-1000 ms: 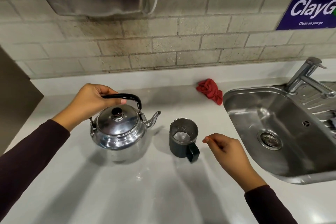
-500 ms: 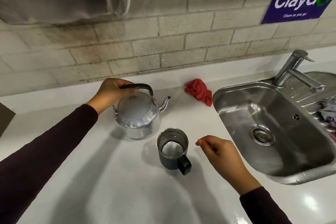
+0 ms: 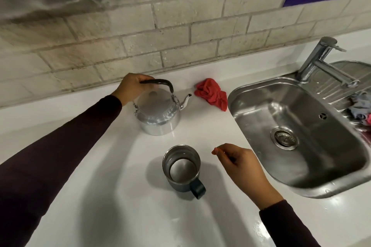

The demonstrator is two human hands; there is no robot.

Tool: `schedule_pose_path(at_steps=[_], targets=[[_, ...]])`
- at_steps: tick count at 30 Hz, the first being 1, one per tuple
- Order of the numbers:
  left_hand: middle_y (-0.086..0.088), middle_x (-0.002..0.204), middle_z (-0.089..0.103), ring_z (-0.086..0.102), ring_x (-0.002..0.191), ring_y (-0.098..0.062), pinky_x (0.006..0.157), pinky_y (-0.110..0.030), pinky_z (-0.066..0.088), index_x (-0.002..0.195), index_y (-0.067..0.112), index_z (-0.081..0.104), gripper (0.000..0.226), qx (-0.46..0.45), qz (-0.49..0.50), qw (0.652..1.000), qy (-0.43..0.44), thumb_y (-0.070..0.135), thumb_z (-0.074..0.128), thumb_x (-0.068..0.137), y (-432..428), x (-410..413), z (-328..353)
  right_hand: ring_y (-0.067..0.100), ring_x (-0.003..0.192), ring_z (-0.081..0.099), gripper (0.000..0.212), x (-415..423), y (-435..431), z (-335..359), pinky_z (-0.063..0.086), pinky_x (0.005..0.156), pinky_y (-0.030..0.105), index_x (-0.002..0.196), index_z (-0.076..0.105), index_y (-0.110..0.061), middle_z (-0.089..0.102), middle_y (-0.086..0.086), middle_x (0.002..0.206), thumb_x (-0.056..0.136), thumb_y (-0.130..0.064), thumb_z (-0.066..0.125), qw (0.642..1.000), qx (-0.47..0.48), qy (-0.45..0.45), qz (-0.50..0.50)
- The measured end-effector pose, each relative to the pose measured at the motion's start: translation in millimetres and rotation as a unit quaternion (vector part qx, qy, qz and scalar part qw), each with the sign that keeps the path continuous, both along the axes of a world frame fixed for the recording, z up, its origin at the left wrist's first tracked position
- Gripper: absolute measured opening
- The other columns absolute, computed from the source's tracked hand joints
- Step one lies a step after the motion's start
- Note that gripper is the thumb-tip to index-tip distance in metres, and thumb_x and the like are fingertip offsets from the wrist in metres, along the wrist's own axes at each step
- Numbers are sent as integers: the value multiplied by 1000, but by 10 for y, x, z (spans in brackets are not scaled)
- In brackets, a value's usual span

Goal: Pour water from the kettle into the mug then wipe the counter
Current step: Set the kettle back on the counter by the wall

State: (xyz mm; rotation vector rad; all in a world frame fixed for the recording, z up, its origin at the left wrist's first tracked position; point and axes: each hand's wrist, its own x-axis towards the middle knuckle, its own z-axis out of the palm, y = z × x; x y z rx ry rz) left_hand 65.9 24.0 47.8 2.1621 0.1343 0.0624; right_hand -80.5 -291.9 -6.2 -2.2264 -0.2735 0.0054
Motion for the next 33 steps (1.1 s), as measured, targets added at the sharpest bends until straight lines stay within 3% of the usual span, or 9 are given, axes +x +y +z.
schedule_pose_path(at_steps=[5,7,9,11,13,17,25,29,33], targets=[[17,83,64,59,61,18,48,5,37,104,16,71,25,-2,7,1000,-6,19,70,80,40,126,-65,13,40,34,15,3,-2,-54,27,43,18,77,68,-27,39,-2,42,88,-29,59,1000,6,6,-5],[12,97,66,60,81,8,62,6,39,110,15,69,27,14,-3,1000,-14,20,66,84,57,169,-87,13,40,35,15,0,2,-66,28,43,18,76,68,-27,39,-2,41,88,-29,59,1000,1,9,-6],[5,109,63,56,100,-6,85,-6,38,117,12,65,30,52,-23,998,-12,20,59,89,79,223,-107,13,40,36,15,-11,14,-71,28,42,16,76,68,-27,39,-3,40,88,-29,59,1000,0,12,-7],[-10,102,64,57,89,-16,82,-12,38,120,6,63,31,100,-33,994,-20,15,51,94,94,303,-142,12,40,38,15,-17,21,-71,29,43,15,76,68,-27,42,-5,40,88,-29,59,1000,-1,16,-8],[-21,98,66,59,85,-23,74,-5,37,119,0,63,30,101,-8,994,-40,6,48,94,122,361,-214,12,40,39,16,-25,29,-80,30,43,14,77,69,-27,46,-9,42,88,-29,59,1000,-3,20,-8],[-21,122,64,58,116,-27,101,-24,39,116,-3,64,29,31,62,996,-65,0,49,91,149,333,-430,12,40,38,16,-47,25,-94,29,42,14,78,69,-26,41,-3,39,89,-29,58,1000,-3,26,-8],[-14,142,49,45,131,-29,112,-39,34,131,10,54,45,15,116,992,46,2,29,94,224,339,-766,13,40,38,17,-52,7,-106,29,43,16,79,69,-25,39,-3,41,89,-29,57,999,-10,34,-9],[-16,137,53,47,128,-27,111,-31,33,125,6,59,39,54,172,982,-48,3,37,93,189,129,-662,11,39,40,16,-38,-1,-107,30,43,13,77,69,-25,47,-10,41,89,-29,58,999,-7,36,-3],[-3,112,62,54,103,-10,87,-5,39,110,12,68,30,-13,157,978,-138,9,43,92,-52,-489,-481,12,39,37,16,26,9,-109,29,43,18,77,69,-27,51,-1,45,88,-30,58,999,-11,33,0]])
